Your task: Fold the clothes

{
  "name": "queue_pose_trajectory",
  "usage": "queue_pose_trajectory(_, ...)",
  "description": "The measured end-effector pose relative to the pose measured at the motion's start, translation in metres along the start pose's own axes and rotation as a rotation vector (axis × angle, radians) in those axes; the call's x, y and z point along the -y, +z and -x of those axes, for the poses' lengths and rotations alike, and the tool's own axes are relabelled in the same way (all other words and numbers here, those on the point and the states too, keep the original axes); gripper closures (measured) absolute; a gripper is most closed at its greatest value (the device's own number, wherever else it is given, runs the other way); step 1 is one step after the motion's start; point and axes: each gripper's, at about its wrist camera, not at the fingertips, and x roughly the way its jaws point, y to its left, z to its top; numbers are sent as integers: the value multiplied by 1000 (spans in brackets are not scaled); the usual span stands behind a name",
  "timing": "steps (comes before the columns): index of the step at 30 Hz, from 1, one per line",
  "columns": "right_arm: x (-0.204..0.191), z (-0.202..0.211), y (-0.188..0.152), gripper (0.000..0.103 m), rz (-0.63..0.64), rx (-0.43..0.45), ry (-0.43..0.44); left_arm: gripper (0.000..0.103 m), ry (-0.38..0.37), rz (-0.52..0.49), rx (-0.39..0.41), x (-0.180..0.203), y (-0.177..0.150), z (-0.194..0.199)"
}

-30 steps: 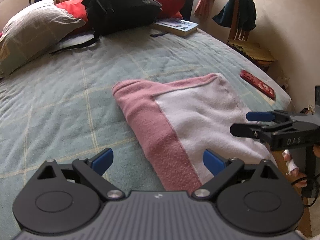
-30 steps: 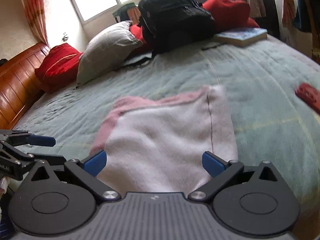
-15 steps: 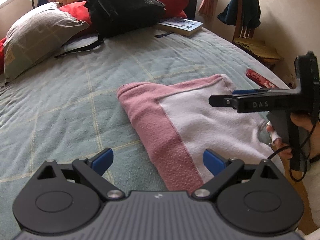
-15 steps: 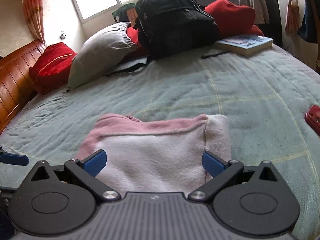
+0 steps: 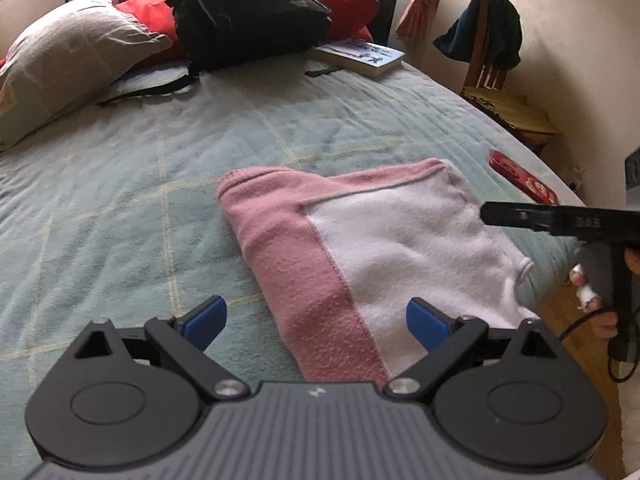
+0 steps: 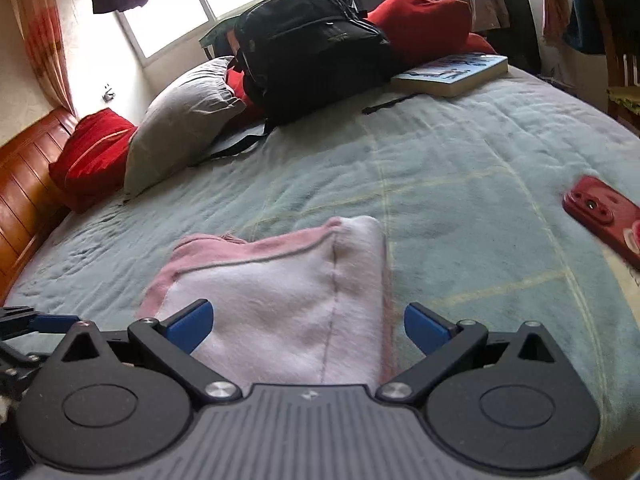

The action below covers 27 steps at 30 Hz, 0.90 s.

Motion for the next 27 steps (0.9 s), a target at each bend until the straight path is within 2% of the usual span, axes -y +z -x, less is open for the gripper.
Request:
queue_pose_trajectory(8, 46, -10, -9, 0, -200, -99, 119, 7, -22, 19, -39, 3, 1, -17)
queue_pose_trajectory(14, 65, -23, -16, 0, -306, -155, 197, 7, -47, 57, -67, -3, 0, -29)
queue_pose_trajectory(21, 79, -37, -14, 0, -377, -207, 254, 7, -145, 299, -120, -43, -9, -48)
queue_pose_trajectory(25, 89, -45, -12, 0, -431, -244, 317, 7, -319, 496, -156, -70, -24, -63)
queue_pose_trajectory(27, 92, -50, -11, 0, -456, -264, 352, 5, -370, 529, -165, -75, -26, -69)
